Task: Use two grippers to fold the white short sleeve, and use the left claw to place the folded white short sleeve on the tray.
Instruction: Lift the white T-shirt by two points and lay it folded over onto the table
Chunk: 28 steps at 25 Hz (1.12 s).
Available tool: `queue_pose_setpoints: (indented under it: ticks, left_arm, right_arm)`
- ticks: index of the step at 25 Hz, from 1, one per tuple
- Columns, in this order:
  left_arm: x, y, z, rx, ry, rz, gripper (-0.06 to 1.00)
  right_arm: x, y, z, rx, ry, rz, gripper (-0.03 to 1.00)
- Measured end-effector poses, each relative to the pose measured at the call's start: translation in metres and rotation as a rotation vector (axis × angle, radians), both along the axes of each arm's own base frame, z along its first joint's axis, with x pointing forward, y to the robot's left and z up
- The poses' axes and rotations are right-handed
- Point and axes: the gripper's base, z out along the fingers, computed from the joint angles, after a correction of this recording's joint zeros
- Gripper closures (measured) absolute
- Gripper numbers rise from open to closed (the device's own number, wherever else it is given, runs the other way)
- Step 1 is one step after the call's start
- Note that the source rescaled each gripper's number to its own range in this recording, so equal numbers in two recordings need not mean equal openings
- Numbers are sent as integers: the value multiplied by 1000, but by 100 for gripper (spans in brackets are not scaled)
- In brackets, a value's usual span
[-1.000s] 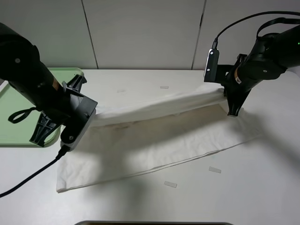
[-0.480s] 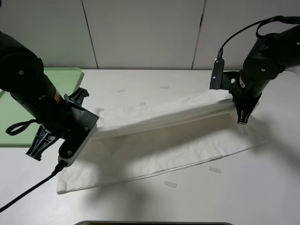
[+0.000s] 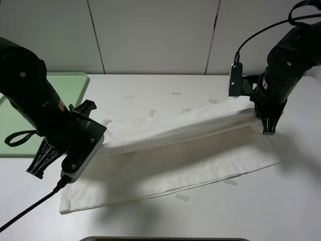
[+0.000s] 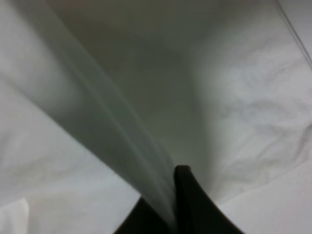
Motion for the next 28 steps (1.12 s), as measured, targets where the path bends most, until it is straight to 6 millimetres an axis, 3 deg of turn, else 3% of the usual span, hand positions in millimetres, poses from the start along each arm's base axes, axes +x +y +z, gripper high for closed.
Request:
queue_pose_setpoints:
  ticks: [3, 6, 17, 28]
  left_arm:
    - [-1, 0, 6, -20, -17, 5, 94]
    - [-3, 1, 13, -38, -35, 8, 94]
    - [-20, -14, 13, -54, 32, -69, 94]
    - [-20, -15, 13, -59, 36, -63, 94]
  right_arm:
    - [-3, 0, 21, 28, -66, 3, 97]
    - [-6, -1, 29, 46, -76, -1, 97]
    - [-18, 33, 30, 36, -20, 195, 97]
    - [-21, 33, 29, 20, 20, 231, 97]
